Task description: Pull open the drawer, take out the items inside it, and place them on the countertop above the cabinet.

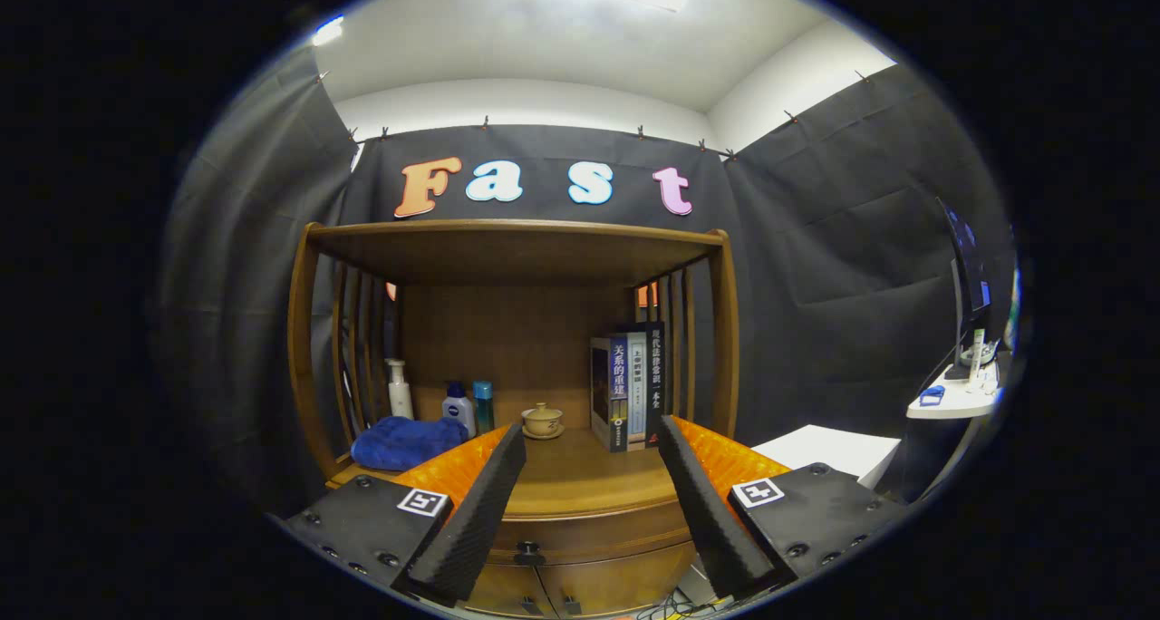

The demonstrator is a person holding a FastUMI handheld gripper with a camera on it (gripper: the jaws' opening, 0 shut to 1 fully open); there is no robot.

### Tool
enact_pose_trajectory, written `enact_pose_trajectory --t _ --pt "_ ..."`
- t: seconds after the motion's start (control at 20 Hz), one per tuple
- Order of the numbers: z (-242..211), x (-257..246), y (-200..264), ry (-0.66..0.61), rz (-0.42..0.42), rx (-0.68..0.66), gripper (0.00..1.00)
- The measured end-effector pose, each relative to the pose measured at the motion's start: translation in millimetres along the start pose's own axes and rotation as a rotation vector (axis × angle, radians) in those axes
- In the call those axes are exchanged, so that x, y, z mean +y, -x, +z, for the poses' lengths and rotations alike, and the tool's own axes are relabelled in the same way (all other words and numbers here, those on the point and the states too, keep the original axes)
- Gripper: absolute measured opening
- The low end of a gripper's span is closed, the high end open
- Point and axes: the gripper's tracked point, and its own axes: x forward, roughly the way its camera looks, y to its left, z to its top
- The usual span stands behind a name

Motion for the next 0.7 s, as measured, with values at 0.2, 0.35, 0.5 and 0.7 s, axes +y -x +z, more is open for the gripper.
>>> enact_pose_trajectory --t 0.2,0.35,0.5,0.7 --pt "-40.1 20.1 -11.3 0.025 0.051 0.003 0.98" --pt "-81.3 34.4 -23.0 0.003 0.087 0.05 0.98" --pt "-114.9 47.9 -32.5 -0.051 0.119 0.07 0.98" --pt "-163.7 61.2 -45.5 -0.064 0.146 0.134 0.98"
